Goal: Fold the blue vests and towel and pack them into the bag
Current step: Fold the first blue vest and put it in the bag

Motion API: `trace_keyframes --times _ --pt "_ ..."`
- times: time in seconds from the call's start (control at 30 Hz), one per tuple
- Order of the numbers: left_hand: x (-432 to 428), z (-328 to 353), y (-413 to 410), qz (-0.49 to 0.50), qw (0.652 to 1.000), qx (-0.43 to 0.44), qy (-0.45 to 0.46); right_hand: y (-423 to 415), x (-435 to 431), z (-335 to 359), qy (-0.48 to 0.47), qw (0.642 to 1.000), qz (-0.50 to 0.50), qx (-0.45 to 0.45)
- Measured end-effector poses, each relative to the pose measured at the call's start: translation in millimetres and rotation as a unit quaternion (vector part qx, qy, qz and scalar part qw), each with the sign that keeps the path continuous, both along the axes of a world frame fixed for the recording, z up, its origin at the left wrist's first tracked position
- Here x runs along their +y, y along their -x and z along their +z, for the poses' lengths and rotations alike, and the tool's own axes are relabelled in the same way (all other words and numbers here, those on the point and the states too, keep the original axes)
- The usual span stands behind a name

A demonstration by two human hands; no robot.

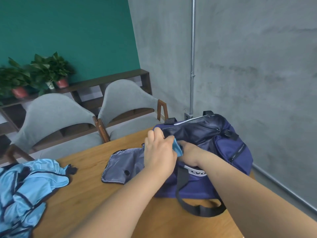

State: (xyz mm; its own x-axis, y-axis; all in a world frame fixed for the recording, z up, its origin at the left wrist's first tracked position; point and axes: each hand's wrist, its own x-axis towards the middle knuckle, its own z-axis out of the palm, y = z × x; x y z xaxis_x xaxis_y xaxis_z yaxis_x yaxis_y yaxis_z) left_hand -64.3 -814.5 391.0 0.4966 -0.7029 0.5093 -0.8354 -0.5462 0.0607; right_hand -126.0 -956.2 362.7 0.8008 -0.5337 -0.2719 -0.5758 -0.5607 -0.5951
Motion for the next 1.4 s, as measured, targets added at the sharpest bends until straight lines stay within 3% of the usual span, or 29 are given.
trace_keyframes --times 0.13,0.2,0.27,0.33,0.47,0.53,0.67,0.73,0.8,0.9,0.97,1.17,1.33,1.4 --pt "-3 17 -18 0.074 0.996 -0.049 -0.022 11 0 -14 0.052 0.998 0.022 0.005" --pt "0 18 -37 0.098 0.991 0.009 -0.089 11 5 -18 0.084 0.996 0.021 0.011" --pt "2 19 -50 0.074 0.977 0.141 -0.144 7 10 -17 0.134 0.990 0.025 0.019" --pt "3 21 -57 0.008 0.964 0.233 -0.126 0 14 -14 0.164 0.986 0.023 0.000" --pt "2 39 -58 -0.091 0.960 0.265 -0.029 -11 13 -9 0.068 0.990 -0.049 -0.118" --pt "2 49 -58 -0.120 0.949 0.292 -0.002 -13 9 -19 0.068 0.989 -0.066 -0.115" --pt "9 52 -61 -0.131 0.952 0.275 -0.042 -8 17 -20 0.170 0.984 -0.054 0.015" --pt "16 47 -62 -0.132 0.953 0.262 -0.071 -8 21 -5 0.287 0.957 -0.025 0.041" --pt "22 42 -62 -0.138 0.954 0.253 -0.086 -11 25 8 0.342 0.938 0.044 0.038" --pt "26 41 -61 -0.146 0.956 0.243 -0.080 -9 25 2 0.260 0.932 0.211 0.137" --pt "27 43 -58 -0.150 0.955 0.248 -0.064 -4 22 -15 0.209 0.923 0.258 0.194" --pt "13 47 -55 -0.157 0.953 0.254 -0.058 -16 28 -22 0.259 0.907 0.273 0.188" --pt "5 50 -51 -0.157 0.952 0.260 -0.029 -16 33 -33 0.249 0.918 0.252 0.180" --pt "11 43 -55 -0.140 0.960 0.233 -0.064 -18 32 -31 0.254 0.917 0.249 0.183"
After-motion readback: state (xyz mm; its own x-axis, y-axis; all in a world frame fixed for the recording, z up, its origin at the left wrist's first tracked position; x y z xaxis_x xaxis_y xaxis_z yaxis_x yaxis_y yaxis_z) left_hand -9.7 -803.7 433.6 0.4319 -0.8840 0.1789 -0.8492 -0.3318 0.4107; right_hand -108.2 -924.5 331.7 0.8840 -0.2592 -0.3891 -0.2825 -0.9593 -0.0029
